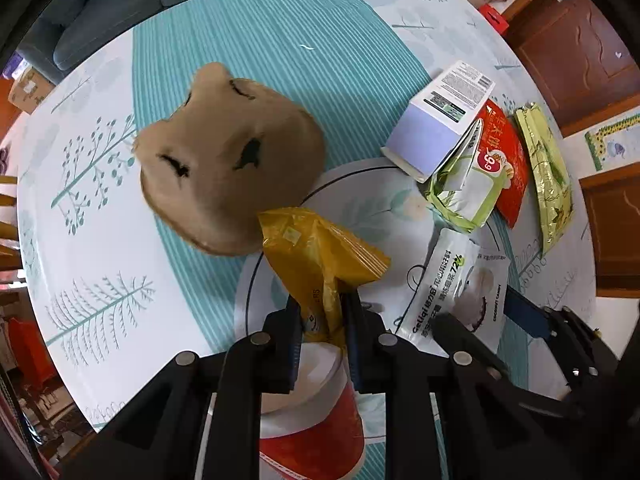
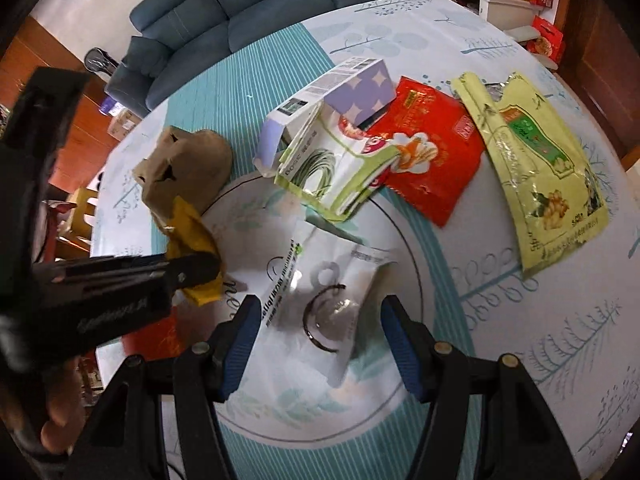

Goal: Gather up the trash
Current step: 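Grasp the yellow snack bag with left tool while right tool grasps the white tube, then carry the yellow bag and white tube over the bin and open both tools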

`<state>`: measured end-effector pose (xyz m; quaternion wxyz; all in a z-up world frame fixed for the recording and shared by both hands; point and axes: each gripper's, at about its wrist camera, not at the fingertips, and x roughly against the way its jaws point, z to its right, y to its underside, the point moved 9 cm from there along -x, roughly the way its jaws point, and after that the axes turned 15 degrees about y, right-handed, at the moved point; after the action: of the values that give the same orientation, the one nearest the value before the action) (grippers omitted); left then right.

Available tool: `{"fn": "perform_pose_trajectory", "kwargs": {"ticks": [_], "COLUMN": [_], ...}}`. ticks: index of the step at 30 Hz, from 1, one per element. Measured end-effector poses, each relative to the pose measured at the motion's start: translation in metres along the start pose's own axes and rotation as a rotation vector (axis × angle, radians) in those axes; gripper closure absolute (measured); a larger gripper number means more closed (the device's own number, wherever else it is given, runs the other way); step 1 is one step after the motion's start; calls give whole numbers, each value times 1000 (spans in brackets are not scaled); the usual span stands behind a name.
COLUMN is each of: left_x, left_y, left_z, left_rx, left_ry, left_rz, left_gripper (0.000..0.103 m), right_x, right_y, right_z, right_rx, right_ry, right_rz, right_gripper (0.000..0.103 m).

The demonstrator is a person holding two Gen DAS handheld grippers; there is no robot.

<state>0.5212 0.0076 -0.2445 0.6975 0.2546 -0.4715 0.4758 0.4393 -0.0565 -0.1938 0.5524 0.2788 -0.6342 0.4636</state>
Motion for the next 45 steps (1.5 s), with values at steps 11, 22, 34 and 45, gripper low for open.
{"fn": "perform_pose_trajectory", "kwargs": {"ticks": [11, 22, 34, 45], "left_x": [26, 48, 80, 96], "left_y": [4, 10, 64, 176], "left_z": [-6, 25, 105, 197], "left_rx": [24, 5, -22, 57], "left_ry": [69, 87, 88, 58], "left_rz": [48, 81, 168, 325], "left_gripper": [87, 87, 87, 87], "right_x": [-7, 9, 78, 154], "right_y": [-1, 8, 37, 95], "right_z": [-17, 12, 67, 129], "right_rx": [116, 89, 0, 150], "right_ry": [227, 91, -129, -294], "right_rz": [116, 104, 134, 225], "right_gripper": [56, 97, 97, 97]}}
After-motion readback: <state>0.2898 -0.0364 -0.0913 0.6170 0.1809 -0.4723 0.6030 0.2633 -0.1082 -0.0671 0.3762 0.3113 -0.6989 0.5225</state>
